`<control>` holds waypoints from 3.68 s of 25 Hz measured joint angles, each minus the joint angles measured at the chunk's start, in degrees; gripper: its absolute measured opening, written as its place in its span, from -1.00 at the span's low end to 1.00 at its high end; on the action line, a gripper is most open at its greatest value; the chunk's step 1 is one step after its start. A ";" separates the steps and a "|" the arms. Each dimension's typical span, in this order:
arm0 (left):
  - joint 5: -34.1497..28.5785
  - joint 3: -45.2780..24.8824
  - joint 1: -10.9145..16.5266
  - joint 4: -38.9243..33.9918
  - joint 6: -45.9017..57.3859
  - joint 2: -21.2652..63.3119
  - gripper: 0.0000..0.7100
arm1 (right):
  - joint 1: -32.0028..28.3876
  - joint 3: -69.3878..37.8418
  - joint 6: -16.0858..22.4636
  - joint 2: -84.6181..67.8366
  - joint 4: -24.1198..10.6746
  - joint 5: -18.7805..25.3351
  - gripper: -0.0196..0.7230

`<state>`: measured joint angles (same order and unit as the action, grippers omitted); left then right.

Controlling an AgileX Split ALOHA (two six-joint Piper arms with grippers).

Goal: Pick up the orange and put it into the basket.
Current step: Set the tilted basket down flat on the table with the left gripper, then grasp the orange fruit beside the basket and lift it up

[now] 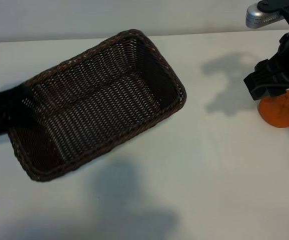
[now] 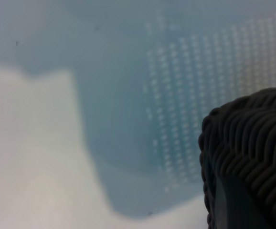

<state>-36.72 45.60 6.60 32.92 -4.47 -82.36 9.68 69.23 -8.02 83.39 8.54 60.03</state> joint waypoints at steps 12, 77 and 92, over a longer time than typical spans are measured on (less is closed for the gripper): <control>-10.99 23.60 -0.02 -2.62 -1.30 -16.93 -0.53 | 0.00 0.00 0.00 0.00 0.00 0.16 0.47; -11.02 48.88 -18.92 -10.87 -2.63 -41.17 -0.38 | 0.00 0.00 -0.18 0.00 0.00 0.26 0.47; -17.37 49.41 -18.92 -19.54 5.95 -35.36 0.96 | 0.00 0.00 -0.18 0.00 0.00 0.26 0.47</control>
<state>-54.09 95.01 -12.32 13.38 1.48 -117.72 9.68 69.23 -8.21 83.39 8.54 60.30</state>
